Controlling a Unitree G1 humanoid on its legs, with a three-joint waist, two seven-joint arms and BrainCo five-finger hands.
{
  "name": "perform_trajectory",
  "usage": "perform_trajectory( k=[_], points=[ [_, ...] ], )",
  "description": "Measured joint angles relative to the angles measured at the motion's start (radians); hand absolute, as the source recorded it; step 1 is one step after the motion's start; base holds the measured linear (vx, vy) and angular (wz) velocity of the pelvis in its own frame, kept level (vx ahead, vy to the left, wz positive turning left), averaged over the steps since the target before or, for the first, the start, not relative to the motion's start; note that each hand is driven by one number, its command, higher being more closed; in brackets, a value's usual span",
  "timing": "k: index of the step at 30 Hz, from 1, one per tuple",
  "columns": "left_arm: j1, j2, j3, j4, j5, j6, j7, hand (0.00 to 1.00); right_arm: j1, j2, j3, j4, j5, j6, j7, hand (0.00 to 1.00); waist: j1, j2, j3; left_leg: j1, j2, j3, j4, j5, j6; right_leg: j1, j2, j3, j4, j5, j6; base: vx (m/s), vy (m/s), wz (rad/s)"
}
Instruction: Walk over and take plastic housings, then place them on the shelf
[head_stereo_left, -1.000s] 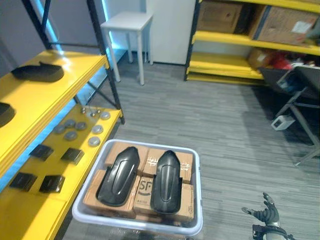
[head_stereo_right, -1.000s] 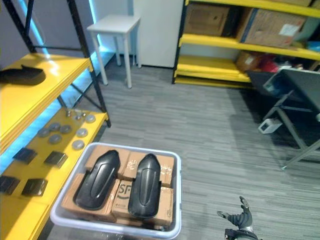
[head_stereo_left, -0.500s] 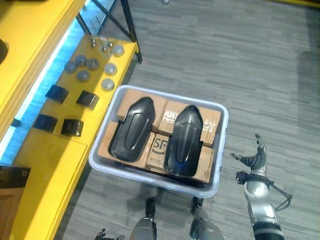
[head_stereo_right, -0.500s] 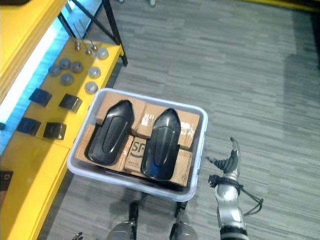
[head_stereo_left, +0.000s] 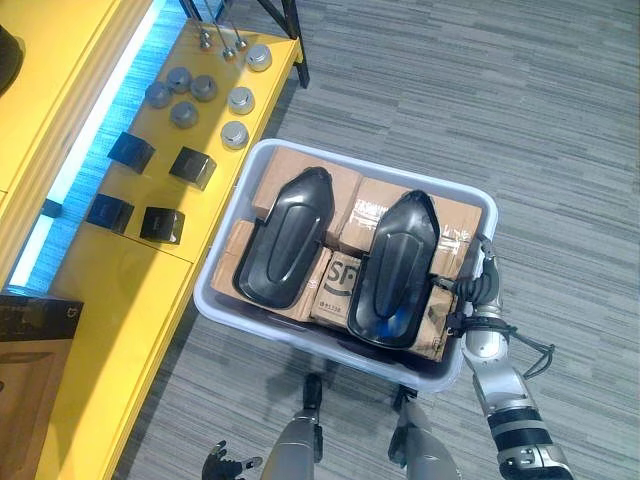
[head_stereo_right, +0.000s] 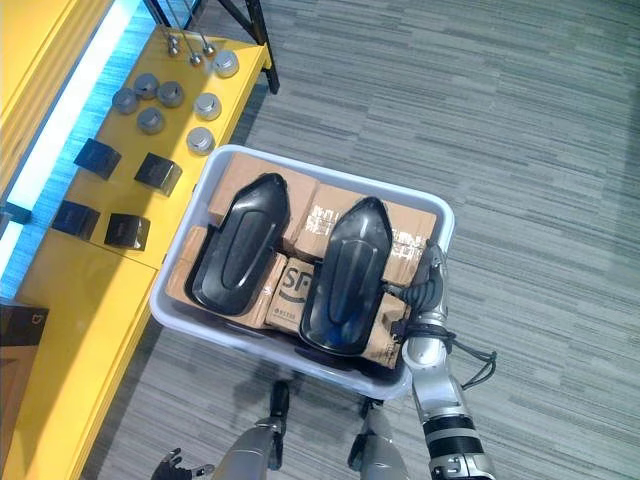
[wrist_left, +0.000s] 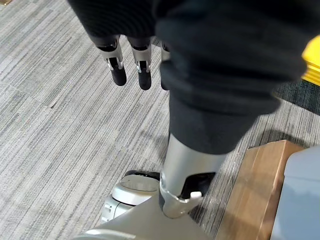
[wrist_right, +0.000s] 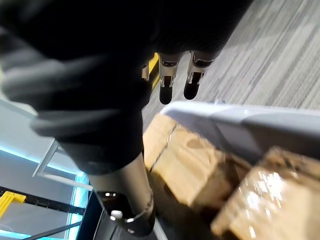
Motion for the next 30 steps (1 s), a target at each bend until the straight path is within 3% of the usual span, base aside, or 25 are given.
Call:
perform_trajectory(
  k=[10, 11, 17, 21, 30],
  points=[
    [-0.026, 0.0, -0.04, 0.038, -0.009, 0.001, -0.003, 0.0, -0.055, 0.016, 0.012, 0.146, 0.022, -0.025, 0.007, 0.0, -0.003, 0.0, 0.002, -0.023, -0.004, -0.019, -0.028, 0.019, 0.001, -0.018, -0.004, -0.019, 0.002, 0.0, 0.0, -0.01, 0.007, 0.06],
    [-0.031, 0.001, -0.045, 0.038, -0.021, 0.0, -0.003, 0.0, -0.072, 0.016, 0.009, 0.167, 0.027, -0.026, 0.0, 1.0, -0.003, 0.0, 0.002, -0.026, -0.003, -0.02, -0.03, 0.021, -0.001, -0.022, -0.003, -0.02, 0.002, 0.0, 0.0, 0.0, 0.0, 0.0],
    [-0.042, 0.003, -0.048, 0.04, -0.063, -0.002, -0.001, 0.0, -0.218, -0.033, -0.033, 0.314, 0.038, -0.026, -0.033, 1.0, -0.007, 0.001, 0.002, -0.047, -0.003, -0.021, -0.036, 0.033, -0.005, -0.05, -0.002, -0.019, 0.01, 0.0, -0.001, 0.0, 0.0, 0.0],
    [-0.053, 0.003, -0.053, 0.056, -0.082, -0.008, -0.001, 0.0, -0.34, -0.099, -0.033, 0.438, 0.044, 0.01, -0.014, 1.0, 0.001, 0.004, 0.004, -0.062, 0.0, -0.022, -0.036, 0.038, -0.009, -0.064, 0.001, -0.019, 0.009, 0.004, -0.006, 0.0, 0.0, 0.0],
    [-0.082, 0.001, -0.055, 0.054, -0.142, -0.019, 0.014, 0.0, -0.381, -0.146, 0.014, 0.434, 0.021, 0.074, 0.001, 1.0, 0.009, 0.002, 0.005, -0.056, 0.003, -0.028, -0.029, 0.041, -0.012, -0.057, 0.005, -0.025, 0.012, 0.006, -0.009, 0.02, 0.014, 0.01]
  ],
)
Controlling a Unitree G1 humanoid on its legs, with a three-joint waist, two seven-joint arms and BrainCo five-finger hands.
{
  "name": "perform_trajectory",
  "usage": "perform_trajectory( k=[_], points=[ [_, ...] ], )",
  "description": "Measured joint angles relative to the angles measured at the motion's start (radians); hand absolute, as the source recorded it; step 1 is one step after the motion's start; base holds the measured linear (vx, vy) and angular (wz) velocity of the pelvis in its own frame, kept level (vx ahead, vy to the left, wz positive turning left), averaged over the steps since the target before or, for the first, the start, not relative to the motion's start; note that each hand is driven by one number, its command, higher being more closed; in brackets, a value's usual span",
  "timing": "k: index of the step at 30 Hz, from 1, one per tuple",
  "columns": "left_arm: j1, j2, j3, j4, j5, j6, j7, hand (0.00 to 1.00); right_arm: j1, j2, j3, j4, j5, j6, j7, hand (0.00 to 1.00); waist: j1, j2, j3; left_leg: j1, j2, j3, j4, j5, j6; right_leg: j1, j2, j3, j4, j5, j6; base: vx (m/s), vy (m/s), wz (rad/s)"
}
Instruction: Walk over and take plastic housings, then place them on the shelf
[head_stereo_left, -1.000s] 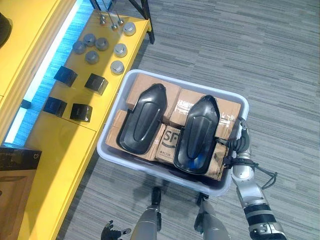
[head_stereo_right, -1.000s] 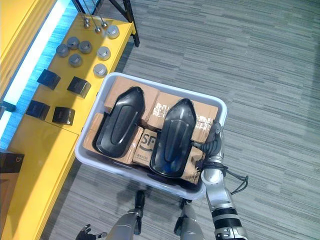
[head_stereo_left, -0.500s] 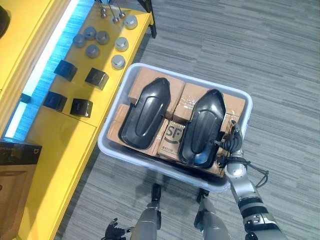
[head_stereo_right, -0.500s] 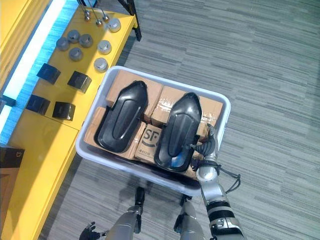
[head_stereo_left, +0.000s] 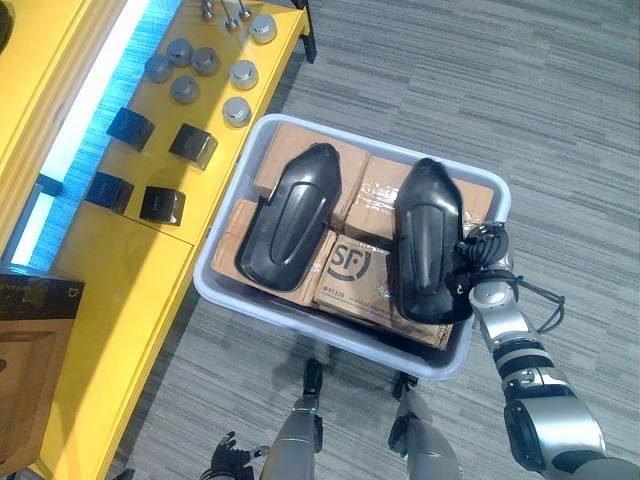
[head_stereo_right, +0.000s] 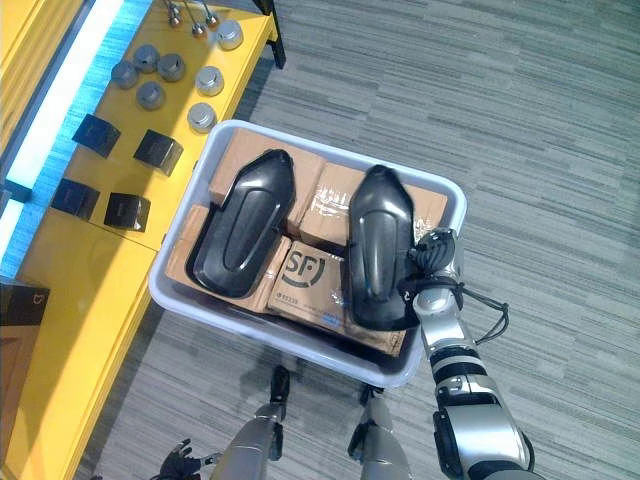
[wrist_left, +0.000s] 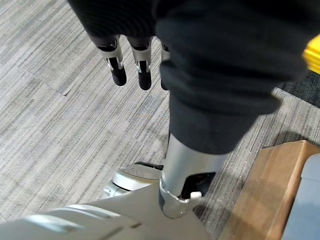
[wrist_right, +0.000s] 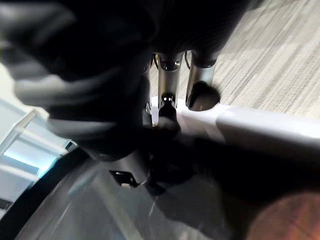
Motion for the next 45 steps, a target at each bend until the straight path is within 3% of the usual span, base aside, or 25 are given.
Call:
perform_trajectory(
  k=[7, 13, 15, 18, 21, 25, 29, 34, 38, 45],
  points=[
    [0.014, -0.015, 0.047, -0.135, 0.001, 0.003, 0.062, 0.0, 0.135, -0.009, 0.022, -0.127, -0.095, 0.027, 0.032, 1.0, 0.003, -0.005, 0.013, 0.071, -0.005, -0.02, -0.002, -0.001, 0.001, 0.086, -0.008, -0.023, -0.002, -0.006, 0.003, 0.02, 0.027, 0.1],
    [0.202, -0.108, 0.087, -0.673, 0.003, 0.009, 0.145, 0.0, 0.34, 0.024, -0.032, -0.372, -0.204, 0.04, 0.038, 1.0, -0.004, -0.009, 0.004, 0.182, -0.017, -0.025, -0.039, -0.012, 0.017, 0.196, -0.017, -0.035, -0.005, -0.031, 0.031, 0.03, 0.029, 0.06],
    [0.271, -0.135, 0.088, -0.887, 0.041, 0.01, 0.169, 0.0, 0.419, 0.065, -0.069, -0.432, -0.228, 0.04, 0.04, 1.0, -0.019, -0.016, -0.039, 0.213, -0.017, -0.026, -0.072, -0.011, 0.018, 0.23, -0.02, -0.053, -0.02, -0.036, 0.038, 0.08, 0.005, 0.2],
    [0.294, -0.167, 0.079, -1.047, 0.139, 0.012, 0.203, 0.0, 0.482, 0.098, -0.092, -0.452, -0.244, 0.04, 0.047, 1.0, -0.022, -0.019, -0.097, 0.252, -0.02, -0.029, -0.098, 0.003, 0.021, 0.265, -0.025, -0.066, -0.021, -0.046, 0.042, 0.15, 0.019, 0.15],
    [0.279, -0.168, -0.012, -1.144, 0.235, 0.009, 0.236, 0.0, 0.506, 0.12, -0.098, -0.467, -0.248, 0.04, 0.046, 1.0, -0.026, -0.021, -0.151, 0.296, -0.02, -0.037, -0.111, 0.004, 0.02, 0.307, -0.03, -0.078, -0.026, -0.054, 0.044, 0.15, 0.027, 0.16],
    [0.253, -0.157, -0.113, -1.153, 0.234, 0.009, 0.227, 0.0, 0.492, 0.148, -0.079, -0.478, -0.267, 0.037, 0.03, 1.0, -0.03, -0.03, -0.201, 0.337, -0.022, -0.032, -0.137, 0.004, 0.02, 0.339, -0.031, -0.076, -0.042, -0.054, 0.044, 0.08, 0.032, -0.01],
    [0.197, -0.104, -0.235, -1.088, 0.101, 0.007, 0.176, 0.0, 0.461, 0.158, 0.001, -0.52, -0.267, 0.037, 0.019, 1.0, -0.048, -0.042, -0.238, 0.366, -0.018, -0.017, -0.14, 0.005, 0.02, 0.368, -0.026, -0.065, -0.054, -0.054, 0.044, 0.03, 0.012, -0.09],
    [0.162, -0.09, -0.347, -0.977, -0.084, 0.007, 0.149, 0.0, 0.456, 0.183, 0.077, -0.615, -0.267, 0.037, 0.004, 1.0, -0.06, -0.058, -0.305, 0.39, -0.001, 0.01, -0.162, 0.009, 0.014, 0.374, -0.009, -0.039, -0.061, -0.051, 0.041, -0.02, -0.008, -0.17],
    [0.143, -0.085, -0.389, -0.918, -0.177, 0.007, 0.147, 0.0, 0.435, 0.196, 0.126, -0.639, -0.267, 0.037, -0.016, 1.0, -0.069, -0.075, -0.33, 0.42, 0.016, 0.032, -0.171, 0.009, 0.01, 0.394, 0.011, -0.019, -0.075, -0.043, 0.03, -0.02, -0.018, -0.15],
    [0.068, -0.082, -0.439, -0.84, -0.233, 0.01, 0.154, 0.0, 0.434, 0.226, 0.214, -0.714, -0.266, 0.037, -0.046, 1.0, -0.073, -0.075, -0.363, 0.43, 0.027, 0.042, -0.18, 0.014, 0.003, 0.396, 0.022, -0.01, -0.075, -0.039, 0.024, 0.0, 0.006, -0.04]
  ],
)
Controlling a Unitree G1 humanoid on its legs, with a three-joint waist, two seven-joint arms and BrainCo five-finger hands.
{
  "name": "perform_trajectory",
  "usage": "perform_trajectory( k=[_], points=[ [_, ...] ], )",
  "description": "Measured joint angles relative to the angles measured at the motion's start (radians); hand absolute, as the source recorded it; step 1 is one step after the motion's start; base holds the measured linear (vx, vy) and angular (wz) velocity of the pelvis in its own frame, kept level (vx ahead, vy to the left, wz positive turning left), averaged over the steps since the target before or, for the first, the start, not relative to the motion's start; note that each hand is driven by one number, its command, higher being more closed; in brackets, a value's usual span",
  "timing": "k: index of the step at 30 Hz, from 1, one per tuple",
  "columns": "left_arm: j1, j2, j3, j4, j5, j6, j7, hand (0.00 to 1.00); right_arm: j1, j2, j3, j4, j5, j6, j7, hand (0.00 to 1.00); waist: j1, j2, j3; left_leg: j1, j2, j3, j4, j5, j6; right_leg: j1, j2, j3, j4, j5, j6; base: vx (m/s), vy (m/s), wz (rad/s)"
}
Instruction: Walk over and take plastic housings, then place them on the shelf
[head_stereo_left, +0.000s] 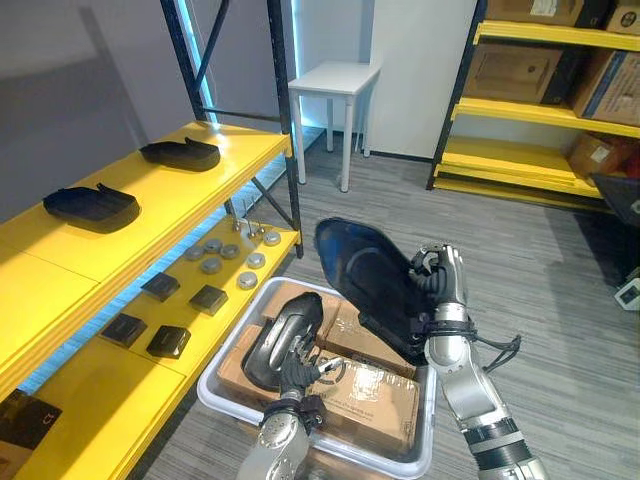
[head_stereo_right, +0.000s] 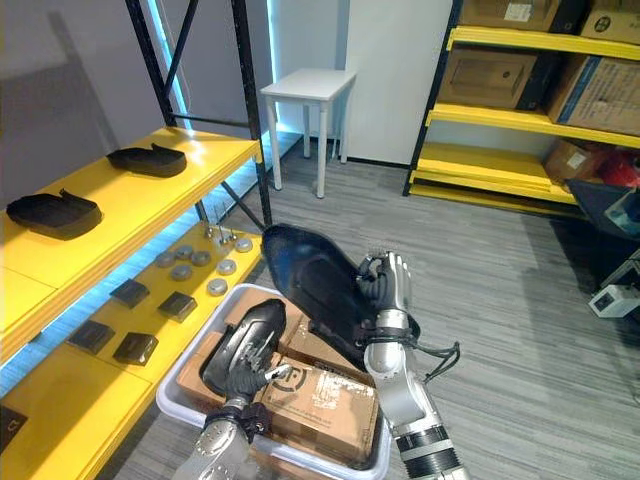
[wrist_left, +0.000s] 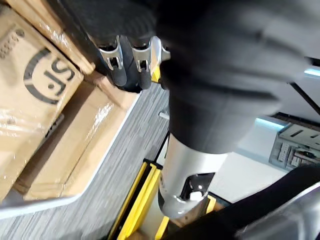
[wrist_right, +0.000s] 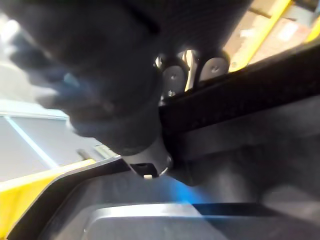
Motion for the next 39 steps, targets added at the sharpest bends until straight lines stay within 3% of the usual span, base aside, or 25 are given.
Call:
perform_trajectory(
  k=[11, 12, 26, 31, 32, 36, 39],
  points=[
    [-0.101, 0.002, -0.073, 0.075, -0.247, -0.002, -0.034, 0.0, 0.007, 0.064, 0.199, 0.0, 0.046, -0.027, 0.009, 1.0, -0.004, -0.001, -0.013, 0.031, 0.004, 0.039, -0.017, 0.002, -0.003, 0.0, 0.006, 0.036, -0.001, 0.003, -0.003, 0.01, 0.031, -0.1],
    [-0.103, 0.002, -0.078, 0.078, -0.258, -0.004, -0.034, 1.0, 0.012, 0.076, 0.209, 0.0, 0.05, -0.031, 0.015, 1.0, -0.004, -0.001, -0.015, 0.031, 0.004, 0.039, -0.017, 0.002, -0.003, 0.0, 0.005, 0.037, -0.001, 0.003, -0.003, 0.01, 0.031, -0.01],
    [-0.103, -0.003, -0.1, 0.114, -0.315, -0.107, 0.073, 1.0, 0.06, 0.081, 0.292, 0.001, 0.076, -0.105, -0.027, 1.0, -0.009, -0.028, -0.044, 0.045, 0.005, 0.044, -0.017, 0.001, -0.004, 0.01, 0.004, 0.041, -0.005, 0.006, -0.006, 0.0, 0.014, -0.01],
    [-0.094, -0.026, -0.059, 0.114, -0.311, -0.11, 0.087, 1.0, 0.09, 0.082, 0.296, 0.0, 0.092, -0.128, -0.037, 1.0, -0.009, -0.037, -0.05, 0.046, 0.008, 0.045, -0.018, 0.001, -0.004, 0.011, 0.005, 0.04, -0.004, 0.006, -0.007, 0.0, 0.0, 0.0],
    [-0.091, -0.033, -0.045, 0.114, -0.305, -0.11, 0.089, 1.0, 0.097, 0.082, 0.296, 0.0, 0.093, -0.133, -0.038, 0.0, -0.008, -0.038, -0.051, 0.046, 0.008, 0.045, -0.018, 0.002, -0.004, 0.011, 0.005, 0.04, -0.003, 0.006, -0.007, 0.0, 0.0, 0.0],
    [-0.073, -0.046, 0.031, 0.112, -0.223, -0.11, 0.086, 1.0, 0.125, 0.082, 0.296, 0.01, 0.123, -0.147, -0.03, 0.0, -0.007, -0.039, -0.051, 0.048, 0.008, 0.042, -0.018, 0.003, -0.004, 0.016, 0.005, 0.036, -0.002, 0.006, -0.007, 0.01, 0.01, 0.02],
    [-0.051, -0.046, 0.165, 0.102, -0.089, -0.098, 0.089, 1.0, 0.169, 0.084, 0.294, 0.027, 0.204, -0.149, 0.013, 0.0, -0.007, -0.039, -0.051, 0.064, 0.007, 0.027, -0.015, 0.004, -0.004, 0.041, 0.005, 0.016, -0.002, 0.006, -0.006, 0.01, 0.019, 0.13]
  ],
)
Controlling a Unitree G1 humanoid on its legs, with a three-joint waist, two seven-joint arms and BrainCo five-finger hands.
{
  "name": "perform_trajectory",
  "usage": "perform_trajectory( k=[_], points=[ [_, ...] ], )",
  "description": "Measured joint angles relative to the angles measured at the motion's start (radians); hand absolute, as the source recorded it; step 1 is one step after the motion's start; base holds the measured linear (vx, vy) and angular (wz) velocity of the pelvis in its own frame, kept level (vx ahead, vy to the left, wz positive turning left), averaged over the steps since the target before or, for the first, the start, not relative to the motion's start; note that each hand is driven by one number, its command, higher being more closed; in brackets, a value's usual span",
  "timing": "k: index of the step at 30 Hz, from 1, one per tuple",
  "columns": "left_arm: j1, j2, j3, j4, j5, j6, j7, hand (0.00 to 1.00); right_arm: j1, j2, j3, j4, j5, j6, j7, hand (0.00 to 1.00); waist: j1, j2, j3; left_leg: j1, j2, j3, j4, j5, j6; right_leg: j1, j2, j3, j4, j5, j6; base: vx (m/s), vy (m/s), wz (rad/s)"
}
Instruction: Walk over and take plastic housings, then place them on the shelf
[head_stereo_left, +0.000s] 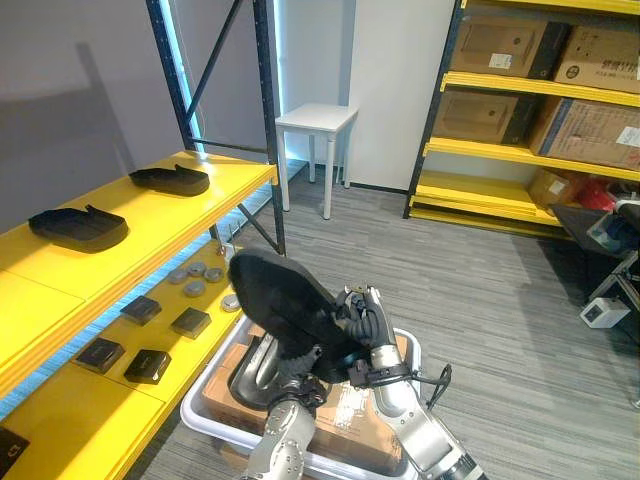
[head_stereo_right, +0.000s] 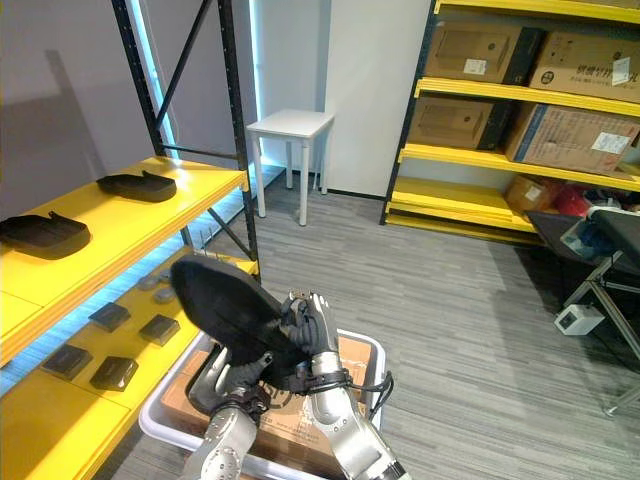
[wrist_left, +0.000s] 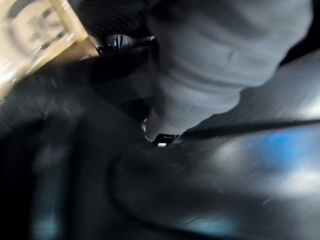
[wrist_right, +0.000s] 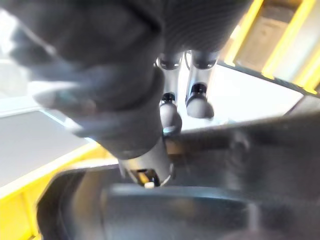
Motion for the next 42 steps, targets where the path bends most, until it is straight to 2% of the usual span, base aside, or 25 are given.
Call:
perform_trajectory(
  k=[5, 9, 15, 18, 23, 24, 26, 27, 28, 29, 30, 31, 32, 34, 35, 37, 38, 39, 40, 41, 42],
  points=[
    [0.022, 0.027, 0.169, -0.087, 0.204, 0.013, 0.011, 1.0, 0.048, 0.017, -0.051, -0.011, 0.078, -0.004, 0.054, 0.0, 0.01, -0.001, 0.0, -0.002, -0.006, -0.029, -0.005, 0.003, 0.004, 0.013, -0.004, -0.023, 0.0, -0.003, 0.003, -0.04, 0.01, 0.17],
    [0.045, 0.064, 0.291, -0.109, 0.376, 0.044, 0.024, 1.0, 0.084, 0.027, -0.213, -0.12, 0.115, -0.022, 0.063, 0.0, 0.009, 0.001, 0.001, -0.002, -0.003, -0.035, -0.023, 0.015, -0.002, 0.022, -0.003, -0.05, 0.0, -0.008, 0.006, -0.03, -0.001, 0.2],
    [0.09, 0.077, 0.421, -0.126, 0.593, 0.1, 0.062, 1.0, 0.182, 0.0, -0.408, -0.258, 0.193, -0.061, 0.101, 0.0, 0.007, 0.008, 0.005, 0.01, -0.003, -0.025, -0.036, 0.027, 0.001, 0.023, -0.004, -0.043, 0.0, -0.008, 0.005, 0.02, 0.01, -0.02],
    [0.121, 0.074, 0.479, -0.159, 0.625, 0.101, 0.063, 1.0, 0.239, 0.001, -0.493, -0.264, 0.193, -0.068, 0.115, 0.0, 0.006, 0.018, 0.012, 0.02, -0.004, -0.006, -0.037, 0.025, -0.002, 0.022, -0.004, -0.025, 0.0, -0.008, 0.005, 0.04, 0.037, -0.16],
    [0.192, 0.035, 0.58, -0.234, 0.602, 0.098, 0.065, 1.0, 0.303, 0.002, -0.574, -0.227, 0.234, -0.068, 0.122, 0.0, 0.001, 0.035, 0.033, -0.025, -0.009, -0.026, -0.014, 0.022, -0.004, -0.001, -0.012, -0.045, 0.001, -0.009, 0.006, 0.0, 0.014, 0.13],
    [0.204, 0.015, 0.597, -0.252, 0.554, 0.092, 0.06, 1.0, 0.31, 0.003, -0.61, -0.191, 0.234, -0.065, 0.124, 0.0, -0.001, 0.043, 0.046, -0.061, -0.014, -0.058, 0.0, 0.012, -0.006, 0.0, -0.018, -0.089, 0.001, -0.018, 0.015, -0.04, -0.029, 1.11],
    [0.216, -0.021, 0.592, -0.279, 0.499, 0.083, 0.053, 1.0, 0.344, 0.014, -0.687, -0.154, 0.234, -0.052, 0.124, 0.0, -0.003, 0.057, 0.055, -0.102, 0.017, 0.051, 0.0, -0.002, 0.027, 0.015, -0.041, -0.204, 0.001, -0.035, 0.035, -0.02, -0.046, 1.7],
    [0.224, -0.046, 0.593, -0.289, 0.468, 0.063, 0.043, 1.0, 0.355, 0.011, -0.732, -0.124, 0.234, -0.042, 0.123, 0.0, -0.008, 0.065, 0.067, -0.127, 0.052, 0.196, 0.023, 0.002, 0.079, 0.042, -0.067, -0.293, 0.001, -0.047, 0.044, 0.02, -0.027, 1.81],
    [0.228, -0.054, 0.592, -0.294, 0.454, 0.058, 0.038, 1.0, 0.356, 0.01, -0.749, -0.107, 0.234, -0.036, 0.119, 0.0, -0.014, 0.074, 0.074, -0.142, 0.078, 0.281, 0.044, 0.004, 0.093, 0.057, -0.078, -0.336, 0.002, -0.052, 0.05, 0.07, 0.007, 2.24],
    [0.242, -0.061, 0.592, -0.313, 0.439, 0.055, 0.031, 1.0, 0.356, -0.003, -0.766, -0.08, 0.233, -0.026, 0.112, 0.0, -0.018, 0.094, 0.086, -0.167, 0.13, 0.432, 0.084, 0.006, 0.091, 0.079, -0.093, -0.415, 0.008, -0.058, 0.057, 0.12, 0.067, 2.05],
    [0.252, -0.061, 0.594, -0.334, 0.437, 0.055, 0.022, 1.0, 0.358, -0.013, -0.766, -0.065, 0.233, -0.018, 0.106, 0.0, -0.018, 0.115, 0.089, -0.19, 0.163, 0.51, 0.113, 0.019, 0.071, 0.095, -0.106, -0.483, 0.026, -0.058, 0.063, 0.14, 0.091, 1.91],
    [0.257, -0.061, 0.595, -0.353, 0.436, 0.054, 0.018, 1.0, 0.356, -0.014, -0.765, -0.056, 0.232, -0.017, 0.105, 0.0, -0.017, 0.124, 0.089, -0.201, 0.176, 0.532, 0.127, 0.035, 0.055, 0.102, -0.111, -0.514, 0.035, -0.061, 0.067, 0.18, 0.132, 1.57],
    [0.27, -0.06, 0.596, -0.397, 0.436, 0.049, 0.012, 1.0, 0.352, -0.014, -0.764, -0.05, 0.232, -0.008, 0.106, 0.0, -0.008, 0.135, 0.09, -0.225, 0.195, 0.563, 0.154, 0.079, 0.059, 0.114, -0.124, -0.562, 0.056, -0.069, 0.079, 0.22, 0.157, 1.28],
    [0.272, -0.039, 0.598, -0.456, 0.439, 0.04, 0.009, 1.0, 0.339, 0.007, -0.761, -0.05, 0.232, 0.001, 0.107, 0.0, 0.017, 0.126, 0.097, -0.257, 0.186, 0.571, 0.203, 0.068, 0.028, 0.125, -0.161, -0.608, 0.087, -0.074, 0.085, 0.27, 0.229, 0.88],
    [0.272, -0.012, 0.613, -0.489, 0.445, 0.038, -0.001, 1.0, 0.323, 0.032, -0.758, -0.051, 0.232, 0.001, 0.107, 0.0, 0.026, 0.105, 0.111, -0.274, 0.171, 0.564, 0.241, 0.035, 0.03, 0.131, -0.19, -0.625, 0.104, -0.073, 0.087, 0.22, 0.209, 0.55],
    [0.271, 0.012, 0.626, -0.533, 0.446, 0.038, -0.028, 1.0, 0.314, 0.054, -0.765, -0.05, 0.234, 0.001, 0.107, 0.0, 0.033, 0.094, 0.119, -0.313, 0.16, 0.53, 0.343, -0.036, 0.039, 0.145, -0.243, -0.65, 0.163, -0.075, 0.091, 0.23, 0.233, 0.55],
    [0.277, 0.016, 0.631, -0.559, 0.445, 0.035, -0.044, 1.0, 0.318, 0.057, -0.77, -0.05, 0.235, 0.002, 0.108, 0.0, 0.038, 0.093, 0.119, -0.329, 0.152, 0.515, 0.42, -0.109, 0.046, 0.146, -0.311, -0.655, 0.276, -0.094, 0.117, 0.35, 0.447, 0.54],
    [0.285, 0.023, 0.634, -0.571, 0.445, 0.034, -0.056, 1.0, 0.324, 0.063, -0.787, -0.04, 0.235, 0.003, 0.11, 0.0, 0.034, 0.091, 0.12, -0.324, 0.125, 0.5, 0.478, -0.17, 0.058, 0.143, -0.413, -0.648, 0.437, -0.099, 0.124, 0.35, 0.486, 0.59],
    [0.287, 0.034, 0.632, -0.578, 0.444, 0.034, -0.062, 1.0, 0.329, 0.07, -0.799, -0.036, 0.236, 0.004, 0.11, 0.0, 0.031, 0.083, 0.125, -0.311, 0.096, 0.488, 0.488, -0.185, 0.065, 0.139, -0.479, -0.635, 0.538, -0.092, 0.113, 0.26, 0.441, 0.91],
    [0.287, 0.06, 0.625, -0.597, 0.443, 0.033, -0.073, 1.0, 0.342, 0.078, -0.822, -0.02, 0.236, 0.005, 0.109, 0.0, 0.016, 0.07, 0.13, -0.291, 0.033, 0.445, 0.491, -0.214, 0.088, 0.1, -0.578, -0.562, 0.703, -0.013, -0.026, 0.21, 0.364, 1.22],
    [0.279, 0.09, 0.611, -0.625, 0.443, 0.029, -0.074, 1.0, 0.342, 0.083, -0.849, 0.015, 0.237, 0.011, 0.108, 0.0, -0.002, 0.078, 0.137, -0.293, 0.009, 0.389, 0.488, -0.229, 0.103, -0.012, -0.565, -0.342, 0.843, -0.025, -0.111, 0.24, 0.303, 1.44]
  ],
)
